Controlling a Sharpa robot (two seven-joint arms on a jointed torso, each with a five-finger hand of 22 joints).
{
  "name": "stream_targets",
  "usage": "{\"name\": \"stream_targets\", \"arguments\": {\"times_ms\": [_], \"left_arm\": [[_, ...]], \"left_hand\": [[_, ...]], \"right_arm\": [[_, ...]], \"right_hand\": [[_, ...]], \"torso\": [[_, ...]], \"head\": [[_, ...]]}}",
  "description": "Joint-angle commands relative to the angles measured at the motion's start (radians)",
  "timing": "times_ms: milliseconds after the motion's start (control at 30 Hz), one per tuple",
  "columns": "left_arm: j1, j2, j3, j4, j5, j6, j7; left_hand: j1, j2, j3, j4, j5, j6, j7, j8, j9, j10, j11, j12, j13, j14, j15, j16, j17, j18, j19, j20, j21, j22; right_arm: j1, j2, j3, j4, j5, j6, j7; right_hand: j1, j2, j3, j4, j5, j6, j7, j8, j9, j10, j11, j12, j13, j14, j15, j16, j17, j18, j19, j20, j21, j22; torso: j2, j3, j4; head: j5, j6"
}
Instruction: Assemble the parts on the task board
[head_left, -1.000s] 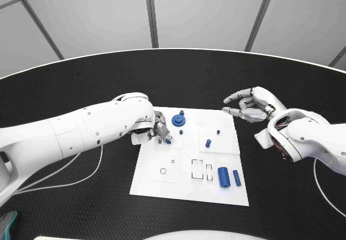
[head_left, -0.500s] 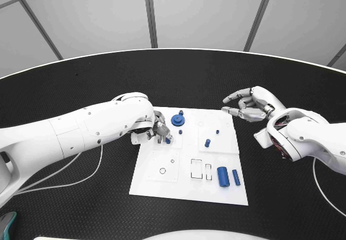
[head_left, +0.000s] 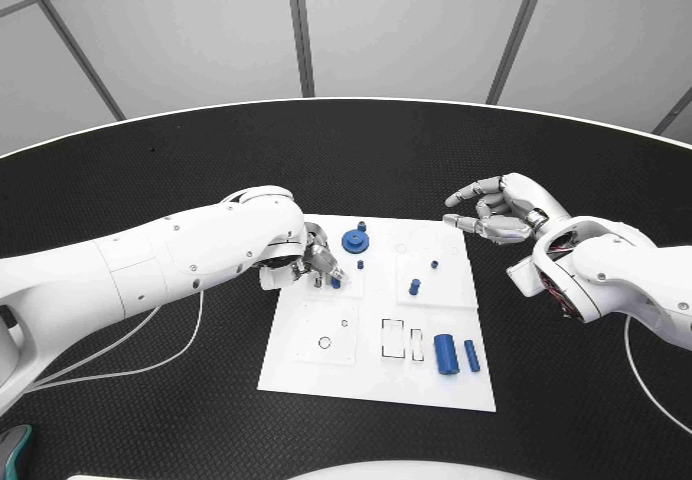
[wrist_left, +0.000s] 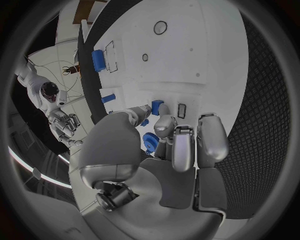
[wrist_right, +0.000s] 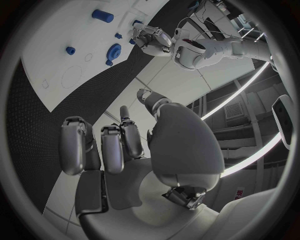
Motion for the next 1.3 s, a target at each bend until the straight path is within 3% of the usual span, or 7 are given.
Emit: {"name": "stream_targets", "arguments": {"times_ms": [33,400,667,933,1000,1167,1300], "left_arm": [[0.000,-0.001,0.000,0.000,0.001,0.000,-0.007],[0.000,-0.016,0.000,0.010,0.013,-0.005,-0.007],[0.000,-0.029,0.000,0.021,0.016,-0.018,-0.006],[0.002,-0.069,0.002,0.058,0.057,-0.029,-0.001],[0.008,-0.086,0.003,0.070,0.091,-0.032,0.002],[0.032,-0.107,0.017,0.067,0.121,-0.024,0.005],[0.056,-0.113,0.022,0.037,0.130,-0.014,0.011]], "left_hand": [[-0.003,-0.006,-0.013,0.005,-0.003,0.002,0.005,-0.005,-0.001,-0.006,0.000,0.007,0.002,0.083,-0.007,0.006,0.173,-0.015,-0.001,-0.008,0.001,0.001],[-0.008,-0.008,-0.059,0.028,-0.002,0.006,0.006,-0.008,-0.001,-0.005,0.000,0.010,0.003,0.083,-0.007,0.007,0.175,-0.015,0.000,-0.008,0.000,0.000],[-0.047,-0.008,-0.134,0.034,-0.003,0.009,0.006,-0.012,-0.001,-0.005,0.001,0.011,0.002,0.083,-0.006,0.007,0.175,-0.015,0.001,-0.008,0.000,0.002],[-0.045,-0.007,-0.149,0.031,-0.001,0.005,0.006,-0.014,-0.001,-0.013,0.001,0.003,-0.012,0.083,-0.006,0.007,0.175,-0.015,0.001,-0.008,-0.001,0.001],[-0.024,-0.006,-0.166,0.030,0.004,-0.022,0.016,-0.029,-0.004,-0.049,0.008,-0.029,-0.063,0.077,-0.002,-0.001,0.153,-0.010,-0.012,-0.006,-0.018,-0.032],[-0.006,0.006,-0.190,0.031,0.006,-0.055,0.034,-0.063,-0.022,-0.079,0.024,-0.047,-0.095,0.076,0.012,-0.003,0.149,-0.006,-0.021,0.004,-0.030,-0.050],[0.015,0.017,-0.209,0.031,0.007,-0.086,0.054,-0.104,-0.051,-0.110,0.042,-0.065,-0.130,0.072,0.027,-0.009,0.137,-0.001,-0.033,0.018,-0.046,-0.079]], "right_arm": [[0.000,0.000,0.000,-0.001,0.000,0.000,0.000],[0.000,0.002,0.000,-0.004,0.000,-0.001,0.002],[0.000,0.005,0.000,-0.010,0.000,-0.003,0.003],[0.000,0.007,0.000,-0.016,0.000,-0.004,0.004],[0.000,0.007,0.000,-0.019,0.000,-0.003,0.004],[0.000,0.006,0.000,-0.025,0.000,-0.003,0.003],[0.000,0.007,0.000,-0.030,0.000,-0.003,0.003]], "right_hand": [[0.003,-0.001,0.000,0.003,0.006,-0.003,0.000,0.002,-0.001,0.006,-0.001,0.001,0.096,0.085,-0.005,-0.002,0.181,0.006,0.025,-0.006,-0.003,0.069],[0.002,-0.002,-0.001,0.003,0.006,-0.004,0.000,0.002,-0.002,0.004,-0.001,-0.001,0.094,0.085,-0.005,-0.003,0.179,0.007,0.024,-0.006,-0.004,0.067],[-0.006,-0.006,-0.005,0.009,0.005,-0.009,0.001,0.003,-0.003,-0.010,0.000,-0.017,0.078,0.080,-0.005,-0.012,0.162,0.012,0.017,-0.006,-0.024,0.049],[-0.006,-0.006,-0.005,0.009,0.005,-0.009,0.001,0.003,-0.003,-0.010,0.000,-0.017,0.078,0.080,-0.005,-0.012,0.162,0.012,0.017,-0.006,-0.024,0.049],[-0.006,-0.006,-0.005,0.009,0.005,-0.009,0.001,0.003,-0.003,-0.010,0.000,-0.017,0.078,0.080,-0.005,-0.012,0.162,0.012,0.017,-0.006,-0.024,0.049],[-0.006,-0.006,-0.005,0.009,0.005,-0.009,0.001,0.003,-0.003,-0.010,0.000,-0.017,0.078,0.080,-0.005,-0.012,0.162,0.012,0.017,-0.006,-0.024,0.049],[-0.006,-0.006,-0.005,0.009,0.005,-0.009,0.001,0.003,-0.003,-0.010,0.000,-0.017,0.078,0.080,-0.005,-0.012,0.162,0.012,0.017,-0.006,-0.024,0.049]], "torso": [[0.000,-0.0001,0.0000],[0.000,0.0004,0.0002],[-0.001,0.0002,0.0004],[-0.002,-0.0009,0.0016],[-0.002,-0.0016,0.0025],[-0.001,-0.0024,0.0033],[0.001,-0.0001,0.0011]], "head": [[0.001,0.000],[0.002,0.004],[0.005,0.008],[0.005,0.018],[0.002,0.023],[0.003,0.028],[0.006,0.034]]}}
